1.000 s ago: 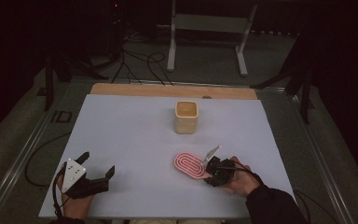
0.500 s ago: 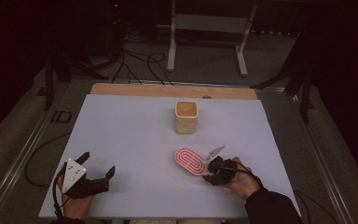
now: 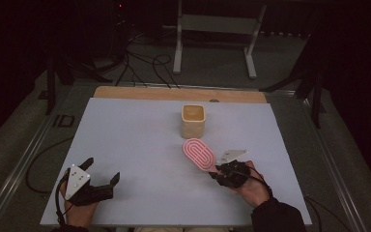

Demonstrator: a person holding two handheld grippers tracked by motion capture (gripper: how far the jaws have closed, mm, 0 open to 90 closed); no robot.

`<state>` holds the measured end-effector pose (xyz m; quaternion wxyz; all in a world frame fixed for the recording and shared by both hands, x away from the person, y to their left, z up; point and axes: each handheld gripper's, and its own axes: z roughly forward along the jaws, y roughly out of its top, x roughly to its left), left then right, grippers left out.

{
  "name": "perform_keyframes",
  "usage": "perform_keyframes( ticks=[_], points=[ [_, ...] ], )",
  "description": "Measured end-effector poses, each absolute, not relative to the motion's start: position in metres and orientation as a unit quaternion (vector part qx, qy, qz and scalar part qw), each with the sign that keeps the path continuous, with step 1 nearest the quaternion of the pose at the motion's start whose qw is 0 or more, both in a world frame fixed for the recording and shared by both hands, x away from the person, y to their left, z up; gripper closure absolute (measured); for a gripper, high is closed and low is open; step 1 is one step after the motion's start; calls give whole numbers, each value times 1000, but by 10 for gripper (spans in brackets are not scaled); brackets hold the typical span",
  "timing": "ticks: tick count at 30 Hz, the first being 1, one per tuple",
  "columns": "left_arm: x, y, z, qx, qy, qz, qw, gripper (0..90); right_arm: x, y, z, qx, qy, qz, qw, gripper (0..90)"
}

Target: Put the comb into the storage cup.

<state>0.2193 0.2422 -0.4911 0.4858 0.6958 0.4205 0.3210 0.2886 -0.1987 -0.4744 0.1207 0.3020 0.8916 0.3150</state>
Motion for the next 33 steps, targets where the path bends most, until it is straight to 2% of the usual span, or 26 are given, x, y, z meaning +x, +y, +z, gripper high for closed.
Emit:
perform_keyframes(
  ticks=[9, 26, 33],
  points=[
    [220, 241, -492, 699, 419, 317, 484, 0, 285, -211, -471, 312, 861, 371, 152, 698],
    [220, 239, -491, 702, 417, 312, 486, 0, 280, -220, -466, 322, 817, 443, 182, 699],
    [221, 239, -490, 703, 419, 317, 479, 0, 280, -219, -469, 320, 813, 452, 181, 698]
  ],
)
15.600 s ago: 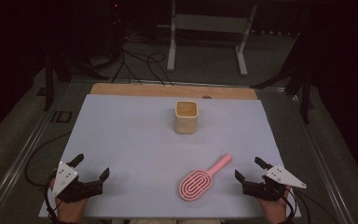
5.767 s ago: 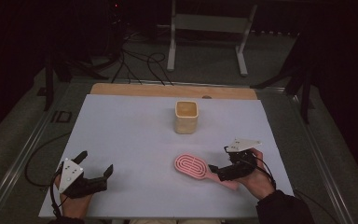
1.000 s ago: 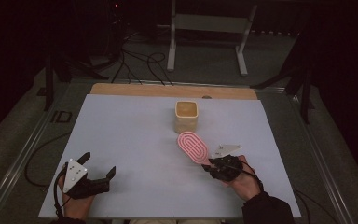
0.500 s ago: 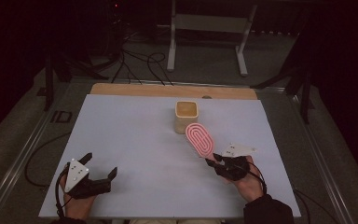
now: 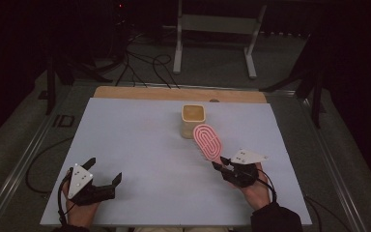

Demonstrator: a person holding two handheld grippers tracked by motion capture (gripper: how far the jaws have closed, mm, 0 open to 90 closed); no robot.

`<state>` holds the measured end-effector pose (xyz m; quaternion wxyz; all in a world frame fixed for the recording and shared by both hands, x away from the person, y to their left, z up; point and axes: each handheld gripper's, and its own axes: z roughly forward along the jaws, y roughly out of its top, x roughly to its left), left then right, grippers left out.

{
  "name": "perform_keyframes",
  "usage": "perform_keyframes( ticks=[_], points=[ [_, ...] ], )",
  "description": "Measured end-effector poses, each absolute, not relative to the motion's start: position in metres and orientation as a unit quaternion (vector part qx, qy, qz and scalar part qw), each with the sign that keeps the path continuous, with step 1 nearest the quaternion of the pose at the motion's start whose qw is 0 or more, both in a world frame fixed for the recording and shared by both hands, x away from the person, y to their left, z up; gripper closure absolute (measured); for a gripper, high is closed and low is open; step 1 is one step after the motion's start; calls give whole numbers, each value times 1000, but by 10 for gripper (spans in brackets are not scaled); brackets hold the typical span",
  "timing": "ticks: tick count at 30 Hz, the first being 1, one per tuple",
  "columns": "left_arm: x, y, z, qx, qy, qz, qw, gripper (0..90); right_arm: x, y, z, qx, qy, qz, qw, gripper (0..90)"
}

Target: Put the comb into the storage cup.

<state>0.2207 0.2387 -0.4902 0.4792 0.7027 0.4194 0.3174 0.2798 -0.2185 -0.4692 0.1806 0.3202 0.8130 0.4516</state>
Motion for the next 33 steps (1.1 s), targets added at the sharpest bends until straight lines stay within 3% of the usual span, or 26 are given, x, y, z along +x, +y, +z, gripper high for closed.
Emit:
perform_keyframes(
  ticks=[18, 33],
  points=[
    [229, 229, -471, 696, 424, 285, 504, 0, 282, -205, -463, 304, 815, 459, 182, 699],
    [248, 201, -450, 715, 390, 262, 519, 0, 287, -191, -454, 285, 817, 465, 186, 698]
  ],
)
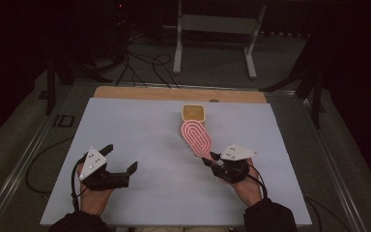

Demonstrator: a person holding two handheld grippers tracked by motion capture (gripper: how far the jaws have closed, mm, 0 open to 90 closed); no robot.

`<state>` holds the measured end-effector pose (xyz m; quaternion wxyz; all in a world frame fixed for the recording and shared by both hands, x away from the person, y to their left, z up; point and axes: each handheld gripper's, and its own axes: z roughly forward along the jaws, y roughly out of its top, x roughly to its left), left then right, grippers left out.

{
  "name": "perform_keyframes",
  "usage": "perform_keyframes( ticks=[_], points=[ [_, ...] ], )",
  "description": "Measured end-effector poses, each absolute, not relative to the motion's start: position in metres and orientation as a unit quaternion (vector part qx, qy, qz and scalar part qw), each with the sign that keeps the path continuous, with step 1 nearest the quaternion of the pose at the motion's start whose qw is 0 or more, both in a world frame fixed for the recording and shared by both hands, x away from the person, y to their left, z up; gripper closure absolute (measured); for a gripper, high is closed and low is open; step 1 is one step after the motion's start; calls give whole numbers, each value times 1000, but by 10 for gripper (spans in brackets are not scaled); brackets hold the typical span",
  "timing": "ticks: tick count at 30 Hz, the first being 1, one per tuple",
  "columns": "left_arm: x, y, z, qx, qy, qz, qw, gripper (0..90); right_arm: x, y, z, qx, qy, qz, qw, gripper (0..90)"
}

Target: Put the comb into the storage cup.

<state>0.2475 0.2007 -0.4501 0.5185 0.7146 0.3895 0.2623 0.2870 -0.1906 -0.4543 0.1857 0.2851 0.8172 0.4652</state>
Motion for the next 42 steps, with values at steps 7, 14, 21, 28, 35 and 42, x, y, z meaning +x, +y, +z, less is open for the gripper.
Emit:
perform_keyframes(
  ticks=[7, 14, 21, 28, 35, 42],
  points=[
    [254, 183, -442, 712, 380, 246, 537, 0, 286, -191, -454, 292, 810, 475, 183, 698],
    [263, 157, -440, 722, 368, 231, 538, 0, 286, -189, -457, 295, 805, 481, 182, 698],
    [270, 138, -438, 731, 360, 222, 536, 0, 286, -187, -458, 299, 804, 481, 180, 698],
    [278, 122, -434, 740, 351, 217, 531, 0, 287, -185, -461, 301, 804, 480, 184, 698],
    [285, 108, -433, 742, 352, 205, 533, 0, 288, -184, -466, 309, 801, 480, 183, 698],
    [290, 91, -434, 746, 348, 189, 535, 0, 287, -180, -469, 307, 803, 478, 183, 698]
  ],
)
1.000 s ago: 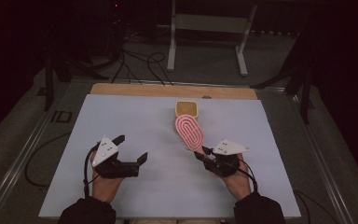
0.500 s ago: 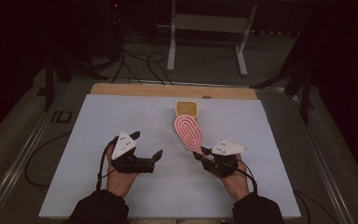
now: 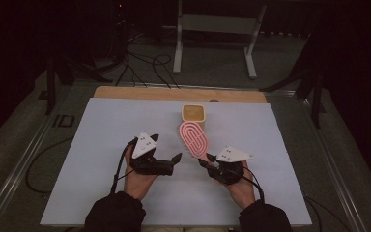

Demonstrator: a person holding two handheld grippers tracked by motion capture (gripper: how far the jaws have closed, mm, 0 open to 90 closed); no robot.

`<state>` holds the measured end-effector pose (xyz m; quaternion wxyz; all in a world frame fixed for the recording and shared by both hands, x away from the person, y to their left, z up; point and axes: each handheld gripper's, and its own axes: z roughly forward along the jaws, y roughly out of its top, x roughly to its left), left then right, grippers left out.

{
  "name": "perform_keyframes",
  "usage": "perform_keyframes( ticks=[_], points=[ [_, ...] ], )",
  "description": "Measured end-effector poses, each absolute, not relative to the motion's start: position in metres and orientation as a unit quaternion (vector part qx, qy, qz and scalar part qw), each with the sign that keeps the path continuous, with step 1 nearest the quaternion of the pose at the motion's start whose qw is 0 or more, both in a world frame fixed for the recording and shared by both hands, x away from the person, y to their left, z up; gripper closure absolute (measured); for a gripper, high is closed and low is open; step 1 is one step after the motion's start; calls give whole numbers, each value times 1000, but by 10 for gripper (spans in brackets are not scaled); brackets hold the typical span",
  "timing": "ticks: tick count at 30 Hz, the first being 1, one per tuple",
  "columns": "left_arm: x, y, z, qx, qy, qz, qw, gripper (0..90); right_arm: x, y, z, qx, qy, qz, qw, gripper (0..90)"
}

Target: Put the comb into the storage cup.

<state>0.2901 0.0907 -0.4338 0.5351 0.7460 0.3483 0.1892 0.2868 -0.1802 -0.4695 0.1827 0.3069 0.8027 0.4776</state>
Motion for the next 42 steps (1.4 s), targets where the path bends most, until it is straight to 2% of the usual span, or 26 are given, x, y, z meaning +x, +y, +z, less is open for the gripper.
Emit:
perform_keyframes(
  ticks=[26, 38, 42],
  points=[
    [305, 41, -437, 755, 360, 153, 527, 20, 283, -175, -469, 302, 802, 483, 178, 698],
    [308, 29, -438, 750, 379, 135, 526, 172, 282, -175, -469, 300, 802, 485, 179, 698],
    [308, 27, -438, 745, 386, 129, 529, 254, 281, -174, -469, 301, 801, 485, 181, 698]
  ],
)
